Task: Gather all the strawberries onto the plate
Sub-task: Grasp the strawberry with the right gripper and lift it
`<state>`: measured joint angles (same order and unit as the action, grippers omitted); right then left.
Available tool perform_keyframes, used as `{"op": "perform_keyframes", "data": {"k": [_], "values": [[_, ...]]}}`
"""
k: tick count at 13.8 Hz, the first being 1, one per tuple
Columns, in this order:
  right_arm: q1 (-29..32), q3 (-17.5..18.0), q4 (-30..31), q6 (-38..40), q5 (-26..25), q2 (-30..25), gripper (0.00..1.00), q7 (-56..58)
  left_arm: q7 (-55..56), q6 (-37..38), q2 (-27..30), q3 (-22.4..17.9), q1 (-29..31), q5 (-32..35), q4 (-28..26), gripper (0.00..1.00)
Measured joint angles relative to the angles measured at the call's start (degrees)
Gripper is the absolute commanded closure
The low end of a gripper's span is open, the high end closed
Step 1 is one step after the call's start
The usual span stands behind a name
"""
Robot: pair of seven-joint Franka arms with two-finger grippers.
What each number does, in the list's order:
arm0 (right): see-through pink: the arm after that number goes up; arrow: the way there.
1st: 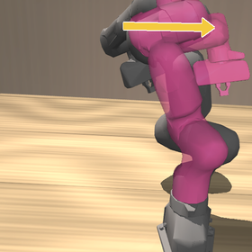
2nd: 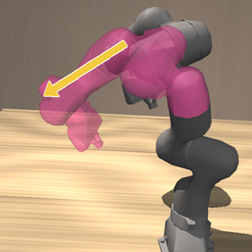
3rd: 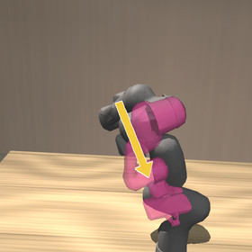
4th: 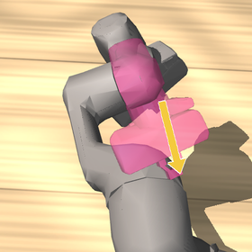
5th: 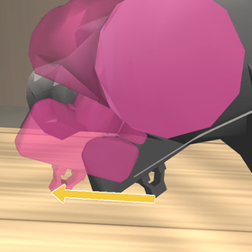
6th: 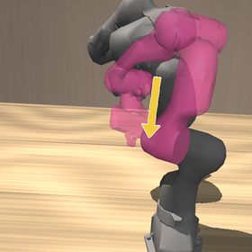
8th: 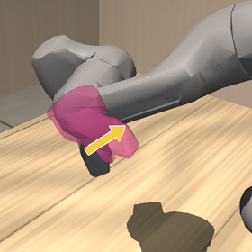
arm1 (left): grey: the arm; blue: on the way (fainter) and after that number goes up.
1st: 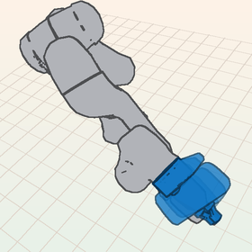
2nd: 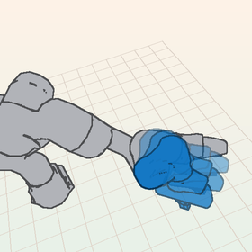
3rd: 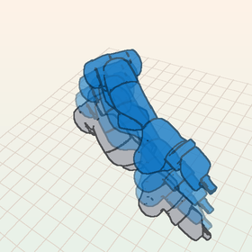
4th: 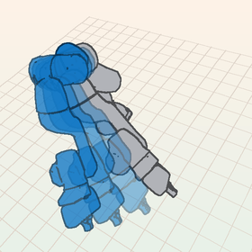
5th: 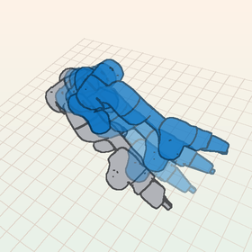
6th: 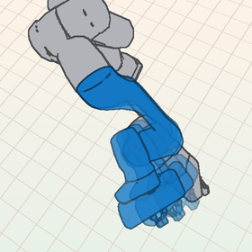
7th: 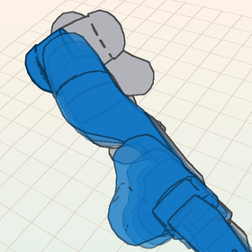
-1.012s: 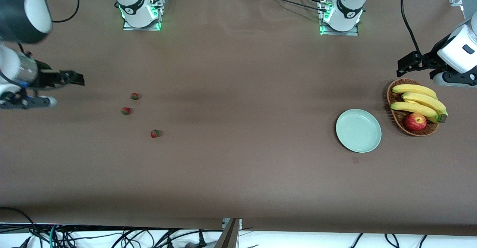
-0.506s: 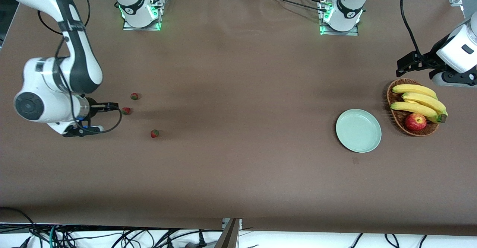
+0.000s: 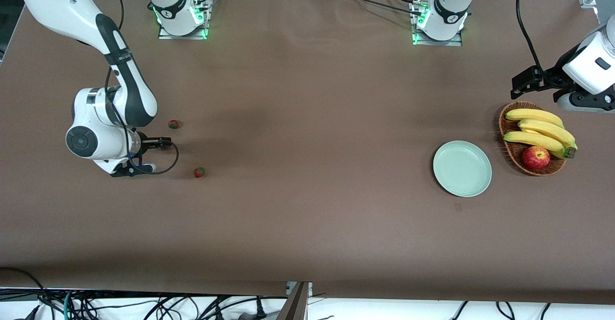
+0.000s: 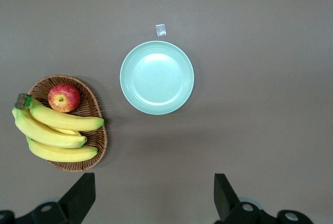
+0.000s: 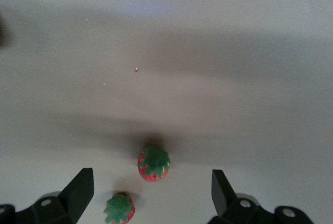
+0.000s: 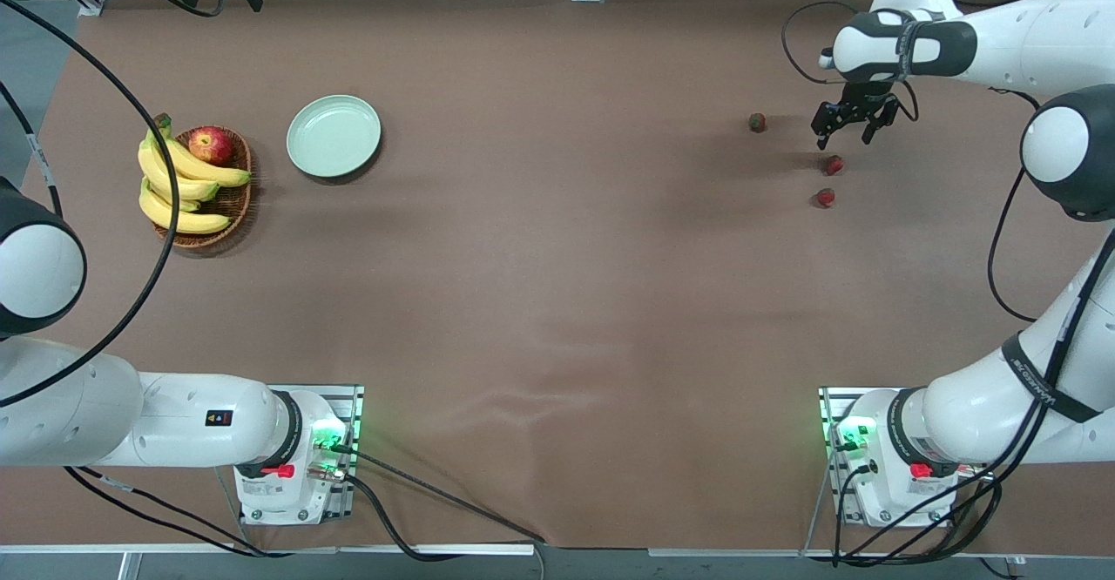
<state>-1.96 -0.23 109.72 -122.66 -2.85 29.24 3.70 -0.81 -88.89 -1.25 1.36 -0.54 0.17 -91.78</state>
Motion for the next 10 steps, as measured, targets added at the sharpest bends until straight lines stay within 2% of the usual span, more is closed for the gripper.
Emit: {"op": "perform_keyframes", "data": {"k": [5, 7, 10], "values": [[0.0, -0.08, 3.26, -5.93, 0.0, 1.08, 0.01, 0.0, 0.0, 0.0, 0.0, 0.0, 0.0, 0.0, 0.0, 0.0], [0.0, -0.12, 3.51, -6.37, 0.0, 1.41, 0.16, 0.0, 0.0, 0.0, 0.0, 0.0, 0.0, 0.0, 0.0, 0.0], [0.0, -0.15, 4.16, -6.37, 0.0, 1.42, 0.51, -0.01, 0.0, 0.0, 0.0, -0.09, 0.01, 0.0, 0.0, 0.0]]}}
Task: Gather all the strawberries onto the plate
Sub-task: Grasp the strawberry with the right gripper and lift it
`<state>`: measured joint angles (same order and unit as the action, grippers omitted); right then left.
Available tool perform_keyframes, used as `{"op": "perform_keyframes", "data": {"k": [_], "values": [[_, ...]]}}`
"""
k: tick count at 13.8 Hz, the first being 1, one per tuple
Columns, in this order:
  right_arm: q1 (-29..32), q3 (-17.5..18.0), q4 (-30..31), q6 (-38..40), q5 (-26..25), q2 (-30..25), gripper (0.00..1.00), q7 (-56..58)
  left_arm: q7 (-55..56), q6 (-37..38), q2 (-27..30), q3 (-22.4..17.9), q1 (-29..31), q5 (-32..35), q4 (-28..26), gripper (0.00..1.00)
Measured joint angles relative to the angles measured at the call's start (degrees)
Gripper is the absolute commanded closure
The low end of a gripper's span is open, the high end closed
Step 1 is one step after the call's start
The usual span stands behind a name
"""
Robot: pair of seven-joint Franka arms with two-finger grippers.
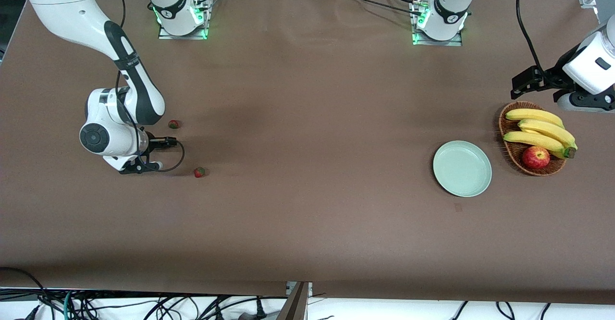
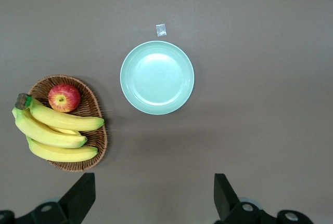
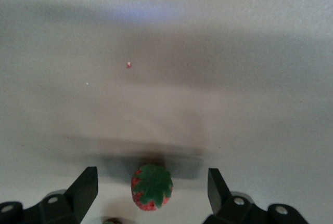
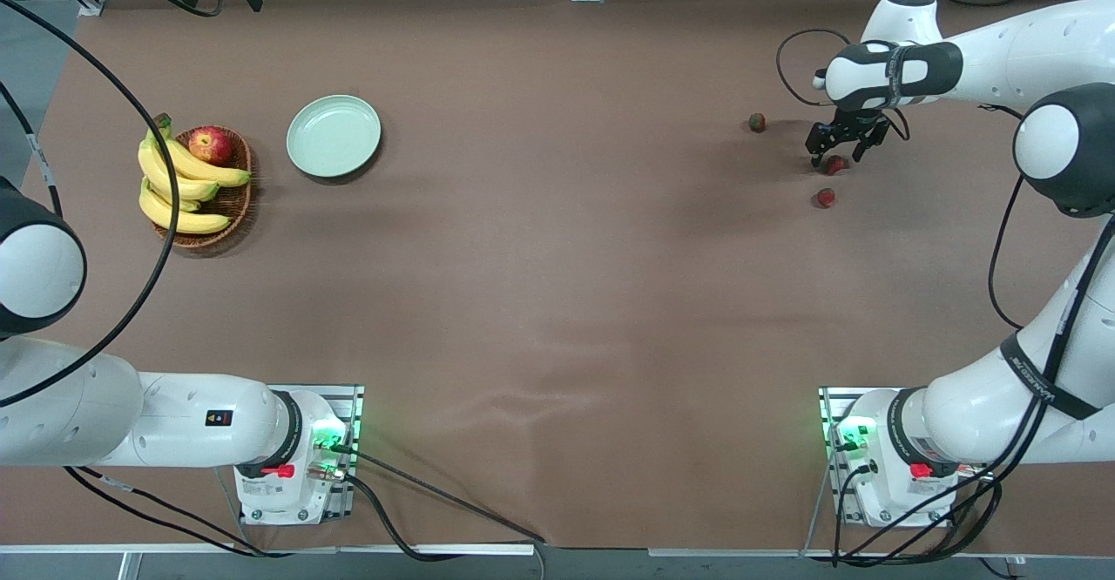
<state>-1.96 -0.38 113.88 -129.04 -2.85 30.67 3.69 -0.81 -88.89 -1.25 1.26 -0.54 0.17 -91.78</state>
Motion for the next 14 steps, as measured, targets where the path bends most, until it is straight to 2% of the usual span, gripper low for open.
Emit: {"op": "perform_keyframes", "data": {"k": [1, 2, 5, 6, 9, 11, 14], "values": [[0.0, 0.0, 0.12, 0.04, 0.0, 0.0, 0.58, 0.0, 0.0, 0.0, 0.0, -0.03, 0.0, 0.0, 0.0, 0.0], [0.0, -0.01, 0.17, 0.15, 0.0, 0.0, 0.6, 0.0, 0.0, 0.0, 0.0, -0.03, 0.0, 0.0, 0.0, 0.0], [0.0, -0.04, 0.19, 1.11, 0.0, -0.21, 0.97, 0.0, 0.0, 0.0, 0.0, -0.04, 0.0, 0.0, 0.0, 0.0], [0.0, -0.04, 0.19, 1.32, 0.0, -0.21, 1.0, 0.0, 0.0, 0.0, 0.0, -0.05, 0.0, 0.0, 0.0, 0.0], [-0.05, -0.02, -0.14, 1.45, 0.0, -0.26, 1.0, 0.01, 0.0, 0.0, 0.0, -0.07, 0.01, 0.0, 0.0, 0.0], [-0.64, 0.39, -2.65, 3.17, 0.0, -0.52, 1.0, 0.19, 0.0, 0.0, 0.0, -0.16, 0.03, 0.0, 0.0, 0.0], [-3.29, 5.13, -9.73, 7.91, 1.31, -1.13, 1.0, -2.84, 0.0, 0.03, 0.0, -0.3, 0.18, 0.0, 0.0, 0.0]]}}
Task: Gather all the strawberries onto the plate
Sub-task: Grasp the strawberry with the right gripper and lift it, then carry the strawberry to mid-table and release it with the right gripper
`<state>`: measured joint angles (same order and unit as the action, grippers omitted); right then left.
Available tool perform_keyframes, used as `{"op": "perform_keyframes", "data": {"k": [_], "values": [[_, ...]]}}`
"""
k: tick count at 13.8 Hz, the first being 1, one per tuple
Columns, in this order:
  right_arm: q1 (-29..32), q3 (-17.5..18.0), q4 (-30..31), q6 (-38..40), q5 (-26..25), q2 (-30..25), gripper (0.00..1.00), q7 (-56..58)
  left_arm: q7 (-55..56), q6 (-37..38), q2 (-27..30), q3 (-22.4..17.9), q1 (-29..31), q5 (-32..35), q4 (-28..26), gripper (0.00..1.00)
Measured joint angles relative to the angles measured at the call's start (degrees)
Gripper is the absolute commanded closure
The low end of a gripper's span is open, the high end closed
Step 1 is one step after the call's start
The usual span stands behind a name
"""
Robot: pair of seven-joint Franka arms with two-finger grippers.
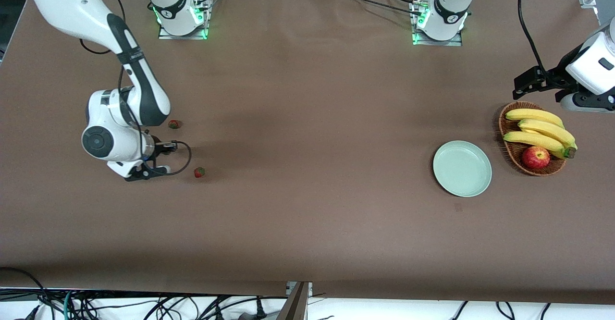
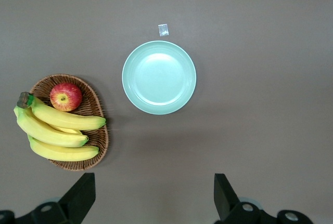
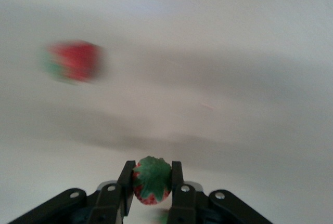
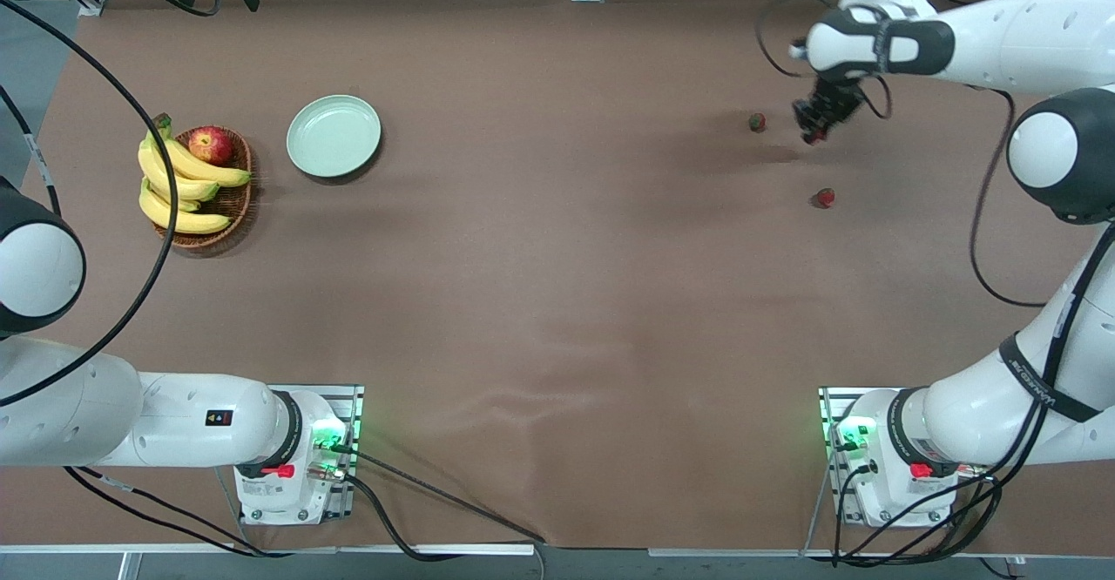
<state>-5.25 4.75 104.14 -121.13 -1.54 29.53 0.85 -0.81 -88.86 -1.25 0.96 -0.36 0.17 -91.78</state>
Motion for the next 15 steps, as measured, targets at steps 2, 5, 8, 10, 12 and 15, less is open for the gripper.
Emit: {"op": "perform_keyframes", "data": {"k": [2, 5, 8, 10, 12, 15], "values": [[-4.18, 3.45, -2.47, 0.49, 2.01, -0.06, 1.0, -11.35, 0.0, 0.06, 0.0, -0.02, 0.05, 0.0, 0.0, 0.0], [-15.0, 4.56, -8.57, -0.01, 2.64, 3.15, 1.0, -32.44, 0.0, 0.06, 0.0, -0.03, 0.09, 0.0, 0.0, 0.0], [-24.9, 4.65, -19.96, -3.1, 2.67, 10.51, 1.0, -48.76, 0.0, 0.07, 0.0, -0.03, 0.09, 0.0, 0.0, 0.0], [-30.11, 4.63, -26.39, -9.53, 2.68, 15.99, 1.0, -55.83, 0.0, 0.07, 0.0, -0.03, 0.1, 0.0, 0.0, 0.0], [-34.25, 4.59, -29.15, -17.6, 2.67, 20.27, 1.0, -61.53, 0.0, 0.08, 0.0, -0.03, 0.1, 0.0, 0.0, 0.0], [-39.02, 4.42, -32.58, -24.11, 2.67, 25.85, 1.0, -65.76, 0.0, 0.08, 0.0, -0.02, 0.09, 0.0, 0.0, 0.0]]}}
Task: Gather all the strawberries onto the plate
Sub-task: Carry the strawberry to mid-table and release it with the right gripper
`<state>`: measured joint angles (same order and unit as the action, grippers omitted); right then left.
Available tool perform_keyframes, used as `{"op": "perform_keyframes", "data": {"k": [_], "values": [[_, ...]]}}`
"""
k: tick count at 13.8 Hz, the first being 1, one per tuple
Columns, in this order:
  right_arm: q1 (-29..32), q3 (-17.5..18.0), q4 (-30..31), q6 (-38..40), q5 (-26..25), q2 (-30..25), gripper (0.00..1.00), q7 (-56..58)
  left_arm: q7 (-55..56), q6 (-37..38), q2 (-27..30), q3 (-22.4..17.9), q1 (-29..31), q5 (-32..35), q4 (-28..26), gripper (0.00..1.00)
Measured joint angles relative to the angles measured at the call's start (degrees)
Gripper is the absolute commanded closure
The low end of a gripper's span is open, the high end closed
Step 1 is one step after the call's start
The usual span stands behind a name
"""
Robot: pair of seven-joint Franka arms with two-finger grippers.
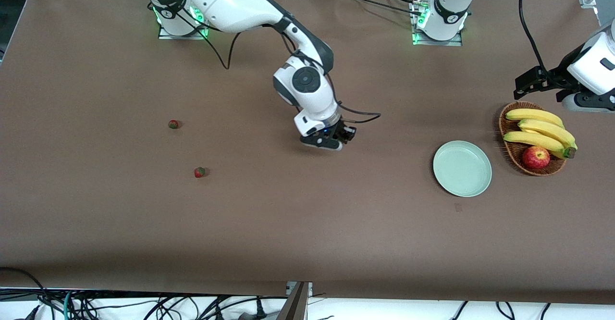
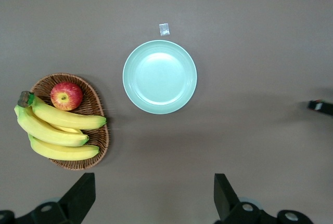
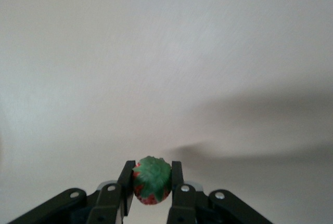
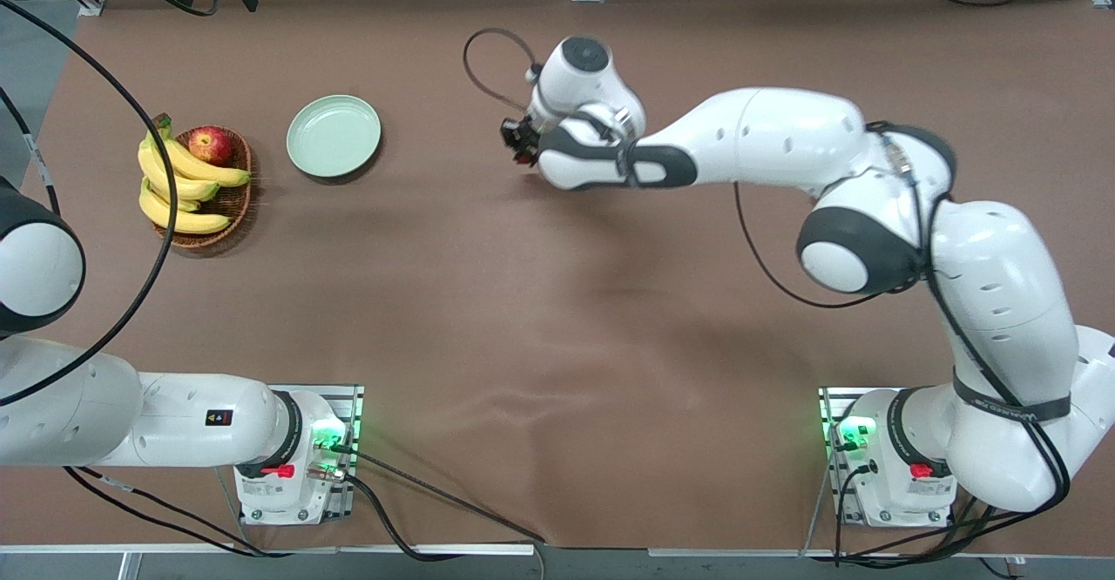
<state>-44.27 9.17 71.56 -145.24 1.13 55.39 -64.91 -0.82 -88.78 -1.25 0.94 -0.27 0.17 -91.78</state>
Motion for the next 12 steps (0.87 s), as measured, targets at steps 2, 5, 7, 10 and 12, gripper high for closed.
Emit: {"op": "perform_keyframes", "data": {"k": [2, 5, 7, 10, 12], "values": [[-1.71, -0.06, -3.67, -1.19, 0.0, 3.51, 0.84, -2.61, 0.0, 0.0, 0.0, 0.05, -0.01, 0.0, 0.0, 0.0], [-3.15, -0.07, -6.5, -4.23, -0.01, 6.66, 0.0, -4.06, 0.0, 0.0, 0.0, 0.04, -0.01, 0.0, 0.0, 0.0], [-3.23, -0.27, -7.38, -4.42, -0.01, 6.81, 0.0, -4.19, 0.0, 0.0, -0.05, 0.02, 0.0, 0.0, 0.0, 0.0], [-0.93, -1.81, -9.87, 2.01, -0.02, 4.68, 0.0, -3.45, 0.0, 0.03, -1.86, 0.03, 0.0, 0.0, -0.02, 0.0], [3.49, -1.87, -10.85, 11.79, -0.07, 0.66, 0.0, 2.3, 0.0, 0.1, -4.12, 0.14, -0.04, -0.08, -0.04, 0.0]]}}
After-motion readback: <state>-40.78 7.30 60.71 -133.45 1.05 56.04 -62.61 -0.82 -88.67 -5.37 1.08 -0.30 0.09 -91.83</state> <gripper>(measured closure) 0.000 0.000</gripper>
